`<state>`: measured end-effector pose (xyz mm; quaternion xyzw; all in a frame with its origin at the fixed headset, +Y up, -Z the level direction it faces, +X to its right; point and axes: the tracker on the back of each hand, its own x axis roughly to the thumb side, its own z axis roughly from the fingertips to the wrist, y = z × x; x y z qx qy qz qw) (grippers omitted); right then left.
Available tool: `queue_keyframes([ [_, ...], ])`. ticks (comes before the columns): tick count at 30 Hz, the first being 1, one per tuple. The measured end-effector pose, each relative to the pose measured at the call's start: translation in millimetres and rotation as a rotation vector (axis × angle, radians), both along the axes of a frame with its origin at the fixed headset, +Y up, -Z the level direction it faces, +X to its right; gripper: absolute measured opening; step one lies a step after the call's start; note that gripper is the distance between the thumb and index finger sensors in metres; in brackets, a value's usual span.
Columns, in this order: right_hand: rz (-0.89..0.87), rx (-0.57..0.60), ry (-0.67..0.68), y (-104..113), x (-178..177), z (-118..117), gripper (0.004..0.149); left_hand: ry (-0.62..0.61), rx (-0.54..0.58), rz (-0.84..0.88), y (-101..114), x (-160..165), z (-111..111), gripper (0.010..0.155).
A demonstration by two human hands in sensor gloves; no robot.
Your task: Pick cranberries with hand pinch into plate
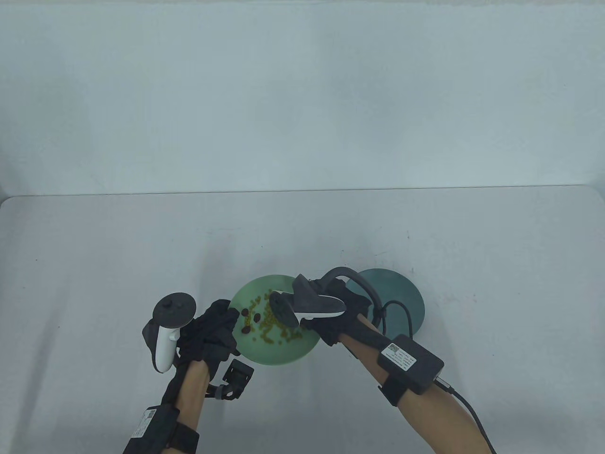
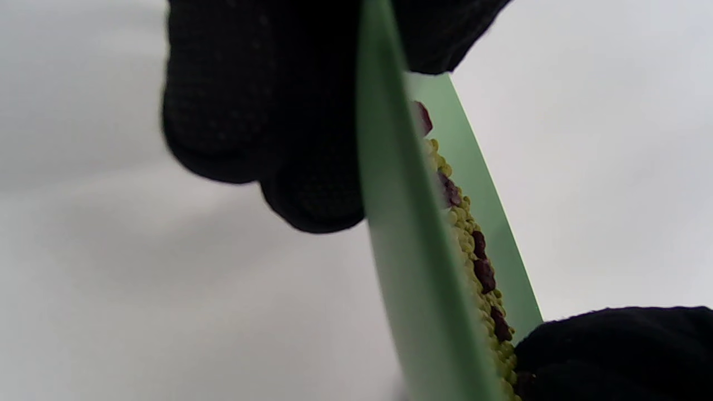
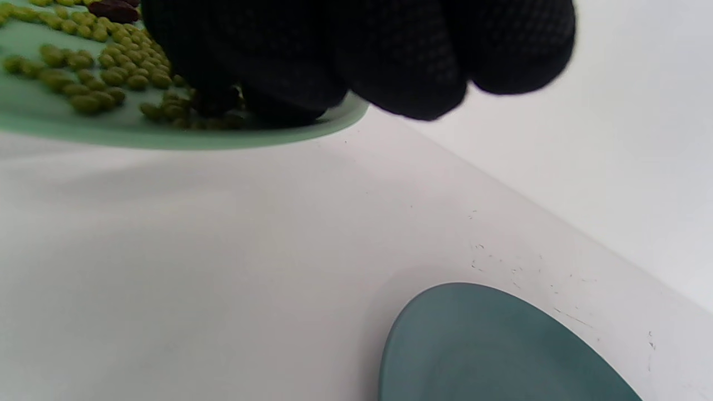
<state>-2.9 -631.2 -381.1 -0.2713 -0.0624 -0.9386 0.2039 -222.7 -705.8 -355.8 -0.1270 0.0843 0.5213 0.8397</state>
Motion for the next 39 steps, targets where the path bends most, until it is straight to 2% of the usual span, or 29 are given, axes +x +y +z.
queue_keyframes([
  [14,-0.002,-0.011,0.032,-3,-6,3,0.046,0.015,-0.008,0.009,0,-2,0,0.047],
  [29,-0.068,-0.082,0.024,-1,-5,-2,0.047,0.011,-0.007,0.011,0,-3,0,0.047],
  [35,-0.104,-0.044,0.017,17,1,-4,0.047,0.013,-0.005,0.008,-1,-3,0,0.047],
  [39,-0.143,-0.006,-0.015,38,17,-8,0.047,0.016,-0.005,-0.003,-1,-4,1,0.048],
])
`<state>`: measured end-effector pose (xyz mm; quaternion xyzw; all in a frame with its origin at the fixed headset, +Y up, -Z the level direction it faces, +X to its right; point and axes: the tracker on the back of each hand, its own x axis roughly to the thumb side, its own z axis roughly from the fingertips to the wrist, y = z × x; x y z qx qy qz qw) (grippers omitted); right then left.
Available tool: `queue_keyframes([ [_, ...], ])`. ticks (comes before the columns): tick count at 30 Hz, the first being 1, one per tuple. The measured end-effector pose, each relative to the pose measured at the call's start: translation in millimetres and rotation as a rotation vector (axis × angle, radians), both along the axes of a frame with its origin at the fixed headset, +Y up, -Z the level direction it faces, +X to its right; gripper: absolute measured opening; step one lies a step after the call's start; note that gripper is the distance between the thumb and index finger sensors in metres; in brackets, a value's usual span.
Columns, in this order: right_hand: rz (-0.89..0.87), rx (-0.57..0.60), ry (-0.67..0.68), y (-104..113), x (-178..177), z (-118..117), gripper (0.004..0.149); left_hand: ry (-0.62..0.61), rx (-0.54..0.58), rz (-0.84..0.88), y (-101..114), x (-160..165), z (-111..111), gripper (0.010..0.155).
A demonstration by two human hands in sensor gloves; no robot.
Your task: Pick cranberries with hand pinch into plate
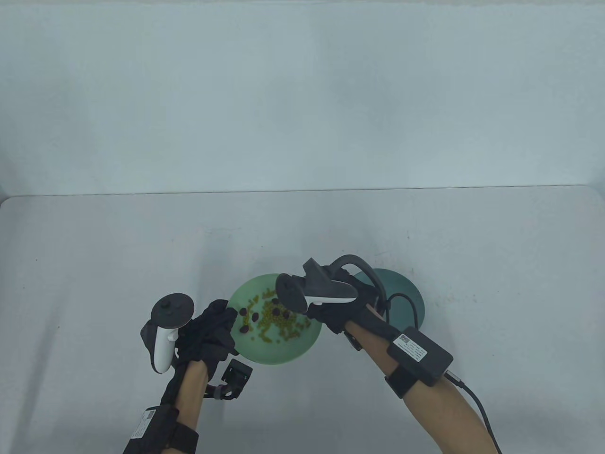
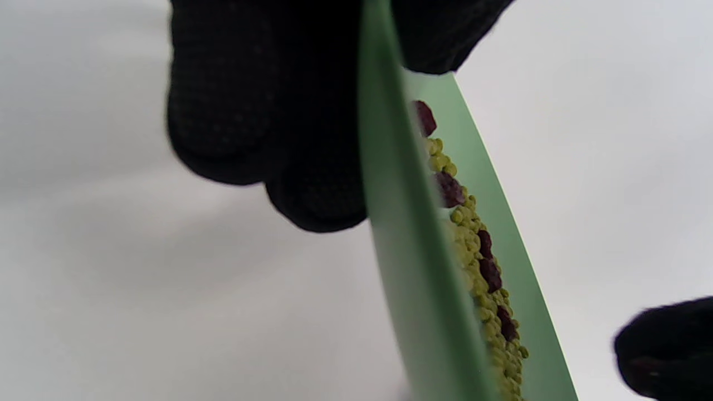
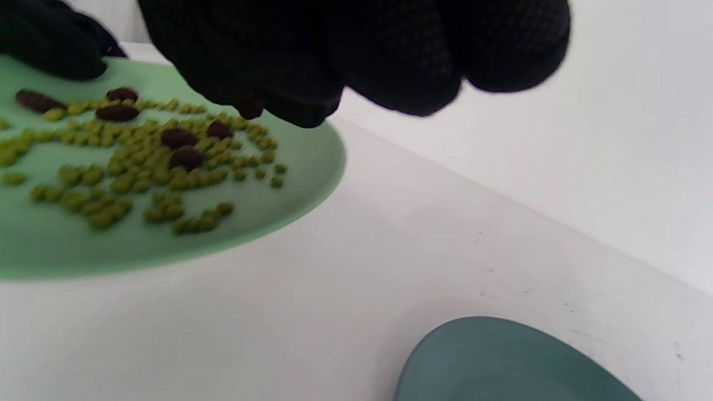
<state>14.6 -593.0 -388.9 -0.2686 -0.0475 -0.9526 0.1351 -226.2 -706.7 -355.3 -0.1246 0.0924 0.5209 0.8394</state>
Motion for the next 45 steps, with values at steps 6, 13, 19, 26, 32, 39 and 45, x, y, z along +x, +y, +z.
queue_keyframes([
  [6,-0.011,0.026,-0.092,12,38,-10,0.047,0.002,-0.001,-0.004,0,0,0,0.048],
  [13,0.019,0.001,-0.234,-12,90,-26,0.047,-0.005,0.000,-0.007,0,0,0,0.048],
  [19,0.061,-0.064,-0.335,-51,123,-35,0.047,-0.005,0.005,-0.001,0,0,0,0.047],
  [26,0.061,-0.141,-0.408,-85,144,-39,0.046,-0.008,0.005,0.000,0,1,0,0.048],
  [32,0.061,-0.187,-0.444,-105,149,-43,0.046,-0.011,0.005,-0.001,-1,1,0,0.047],
  [39,0.065,-0.214,-0.456,-117,149,-45,0.046,-0.014,0.003,0.000,-1,1,0,0.048],
  [45,0.064,-0.220,-0.464,-118,149,-46,0.048,-0.015,0.001,-0.001,-1,1,0,0.048],
])
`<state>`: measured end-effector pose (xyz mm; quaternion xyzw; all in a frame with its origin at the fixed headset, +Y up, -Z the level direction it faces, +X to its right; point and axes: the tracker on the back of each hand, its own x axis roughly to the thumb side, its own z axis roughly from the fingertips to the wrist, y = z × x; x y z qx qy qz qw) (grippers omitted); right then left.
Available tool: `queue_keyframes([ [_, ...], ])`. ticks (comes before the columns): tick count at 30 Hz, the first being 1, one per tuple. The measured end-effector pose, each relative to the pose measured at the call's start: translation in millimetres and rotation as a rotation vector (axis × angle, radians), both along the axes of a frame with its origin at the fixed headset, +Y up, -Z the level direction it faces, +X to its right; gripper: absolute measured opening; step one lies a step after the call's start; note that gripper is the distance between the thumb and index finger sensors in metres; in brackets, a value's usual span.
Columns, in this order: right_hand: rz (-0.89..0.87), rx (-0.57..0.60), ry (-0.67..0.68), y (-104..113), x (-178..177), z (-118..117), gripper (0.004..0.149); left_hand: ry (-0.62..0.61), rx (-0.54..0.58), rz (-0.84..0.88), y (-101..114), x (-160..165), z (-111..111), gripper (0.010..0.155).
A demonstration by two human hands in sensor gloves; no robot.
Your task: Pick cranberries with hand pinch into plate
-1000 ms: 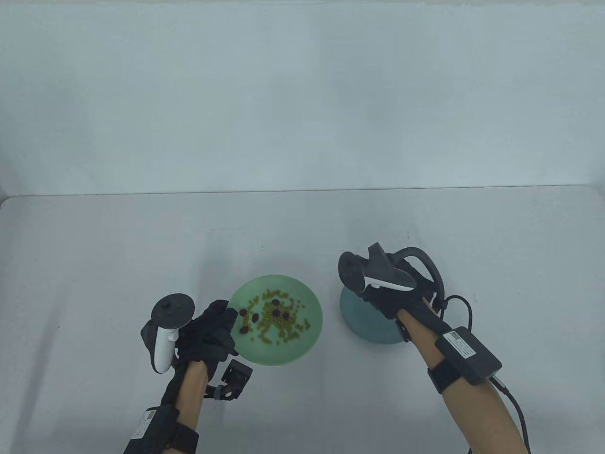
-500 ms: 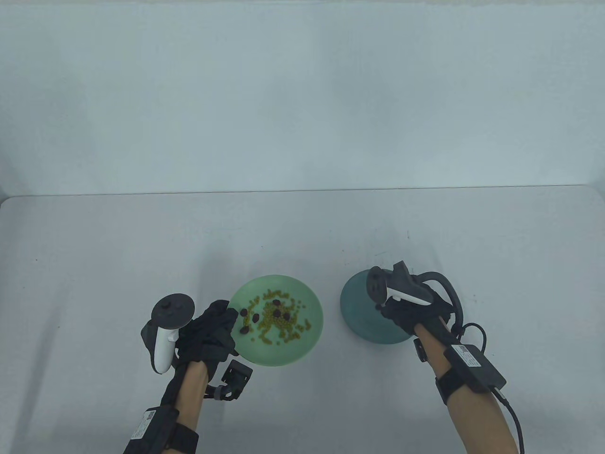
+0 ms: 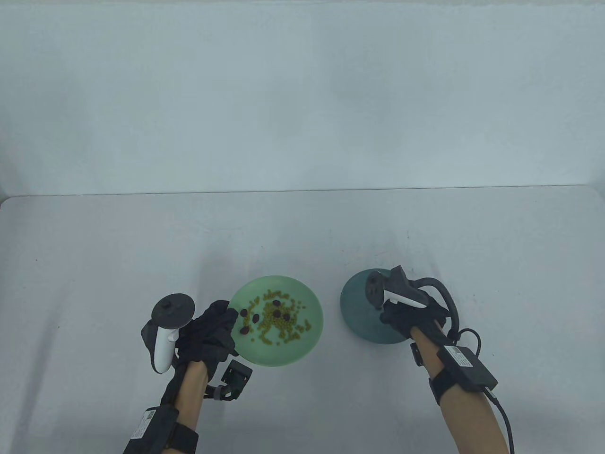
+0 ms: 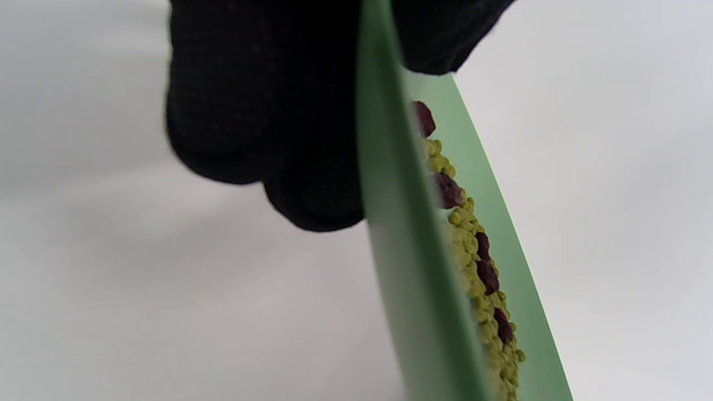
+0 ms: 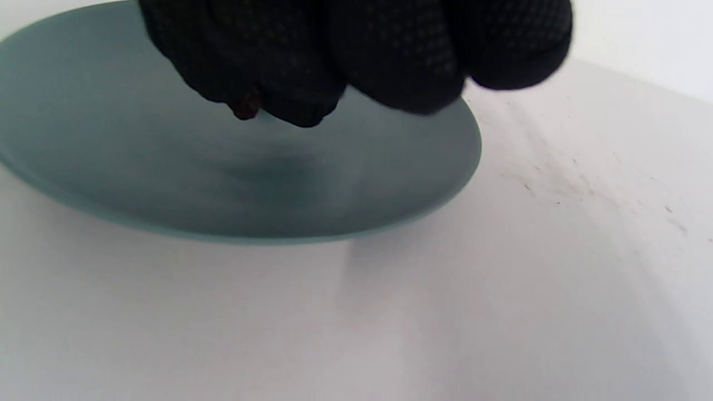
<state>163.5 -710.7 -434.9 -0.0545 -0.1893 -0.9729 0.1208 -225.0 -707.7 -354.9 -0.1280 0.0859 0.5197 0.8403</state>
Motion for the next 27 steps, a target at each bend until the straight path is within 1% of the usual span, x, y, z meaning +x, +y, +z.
queue_keyframes([
  [3,-0.004,0.014,-0.003,7,0,0,0.050,0.000,0.000,0.000,0,0,0,0.048],
  [7,-0.001,0.045,0.004,22,0,0,0.050,0.001,0.000,0.001,0,0,0,0.048],
  [11,0.014,0.089,0.028,45,-5,4,0.050,0.002,0.001,0.002,0,0,0,0.047],
  [14,0.024,0.133,0.055,67,-11,8,0.050,0.002,0.001,0.002,1,0,0,0.048],
  [17,0.028,0.181,0.093,89,-22,14,0.050,0.000,0.003,0.002,1,0,0,0.048],
  [22,0.021,0.247,0.180,120,-48,25,0.049,-0.002,0.004,0.002,1,1,-1,0.048],
  [24,0.011,0.268,0.223,128,-61,30,0.049,-0.004,0.004,0.001,1,1,0,0.048],
  [27,-0.005,0.289,0.282,135,-81,37,0.048,-0.004,0.003,0.000,0,1,0,0.048],
])
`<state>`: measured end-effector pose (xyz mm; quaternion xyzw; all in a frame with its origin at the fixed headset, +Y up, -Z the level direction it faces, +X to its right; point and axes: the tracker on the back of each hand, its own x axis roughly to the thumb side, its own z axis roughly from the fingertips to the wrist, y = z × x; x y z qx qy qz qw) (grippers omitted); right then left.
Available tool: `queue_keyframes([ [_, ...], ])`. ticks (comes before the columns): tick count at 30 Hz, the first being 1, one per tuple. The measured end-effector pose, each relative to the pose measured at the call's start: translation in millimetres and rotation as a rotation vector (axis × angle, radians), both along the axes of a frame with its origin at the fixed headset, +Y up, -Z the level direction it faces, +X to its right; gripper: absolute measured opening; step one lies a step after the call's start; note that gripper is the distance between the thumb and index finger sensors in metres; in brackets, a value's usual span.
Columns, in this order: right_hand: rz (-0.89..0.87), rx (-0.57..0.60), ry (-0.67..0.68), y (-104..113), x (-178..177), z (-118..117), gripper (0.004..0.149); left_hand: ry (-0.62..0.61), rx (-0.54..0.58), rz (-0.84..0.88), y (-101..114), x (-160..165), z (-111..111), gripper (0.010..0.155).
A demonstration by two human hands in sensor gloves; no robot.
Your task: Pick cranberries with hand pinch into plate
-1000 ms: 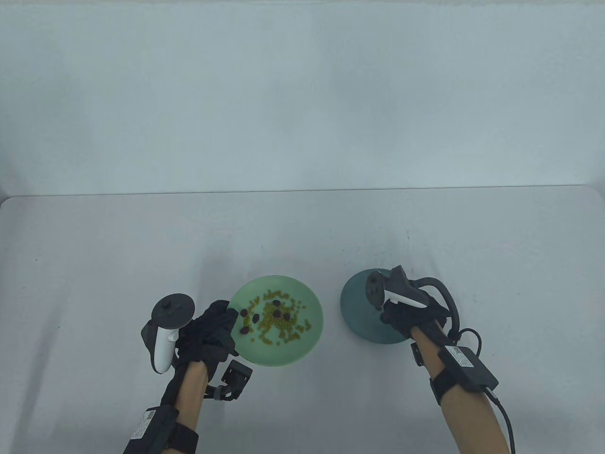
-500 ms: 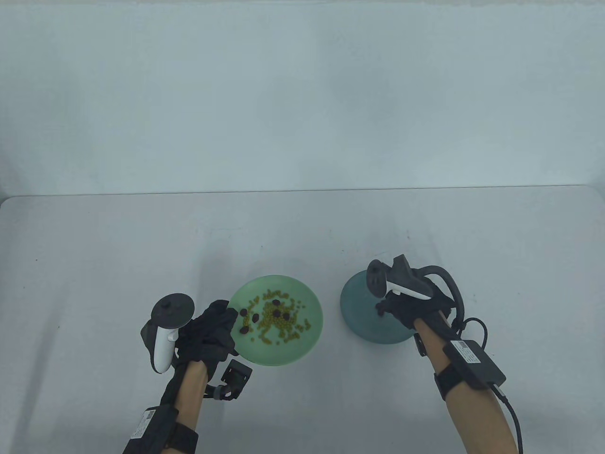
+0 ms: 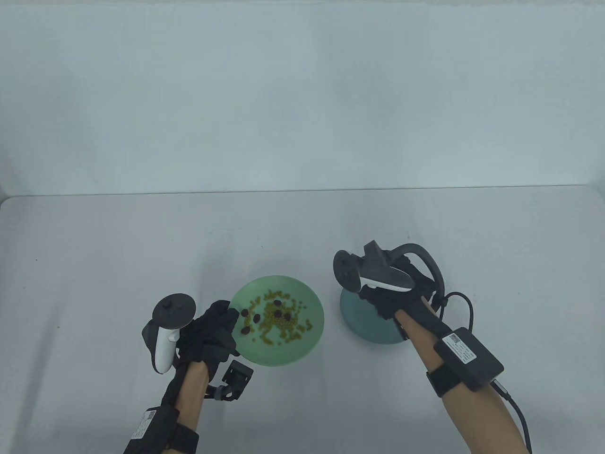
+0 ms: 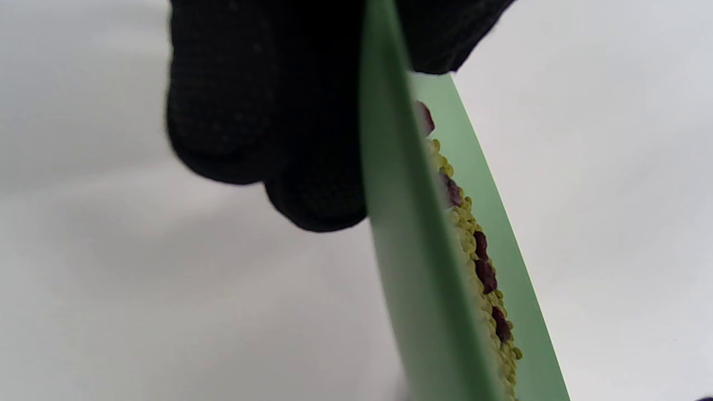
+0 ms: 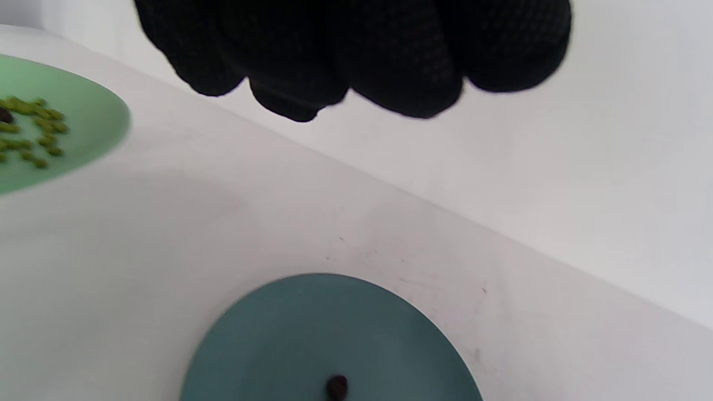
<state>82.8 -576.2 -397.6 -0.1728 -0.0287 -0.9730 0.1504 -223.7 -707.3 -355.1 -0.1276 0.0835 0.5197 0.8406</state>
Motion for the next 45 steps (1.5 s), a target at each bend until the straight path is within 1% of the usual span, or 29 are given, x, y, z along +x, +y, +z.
queue_keyframes([
  [4,-0.003,0.004,0.073,1,-24,8,0.048,-0.001,-0.002,-0.001,0,0,0,0.048],
  [7,-0.005,-0.002,0.130,-3,-42,14,0.048,0.001,-0.002,0.001,-1,1,0,0.048],
  [14,-0.001,-0.048,0.219,-22,-74,22,0.047,0.002,-0.004,0.003,-1,1,1,0.048],
  [22,0.020,-0.113,0.262,-42,-89,26,0.047,0.005,-0.005,0.007,0,1,1,0.048],
  [24,0.036,-0.112,0.271,-46,-92,27,0.046,0.003,-0.005,0.006,0,1,1,0.048],
  [29,0.057,-0.104,0.277,-49,-95,28,0.047,0.005,-0.005,0.015,0,1,1,0.048],
  [31,0.055,-0.118,0.281,-50,-96,29,0.047,0.007,-0.005,0.020,0,1,1,0.048],
  [33,0.052,-0.156,0.299,-49,-97,30,0.047,0.008,-0.004,0.021,0,1,1,0.048],
  [34,0.032,-0.212,0.309,-48,-97,30,0.046,0.007,-0.004,0.012,0,1,1,0.048],
  [35,0.003,-0.227,0.306,-46,-96,31,0.046,0.007,-0.004,0.011,0,1,1,0.048],
  [37,-0.050,-0.180,0.302,-39,-96,31,0.045,0.007,-0.005,0.017,0,1,1,0.048],
  [41,-0.021,-0.107,0.287,-34,-97,30,0.045,0.004,-0.003,0.016,0,1,1,0.048],
  [45,0.002,-0.098,0.278,-37,-100,29,0.045,0.002,-0.004,0.016,0,2,1,0.048],
])
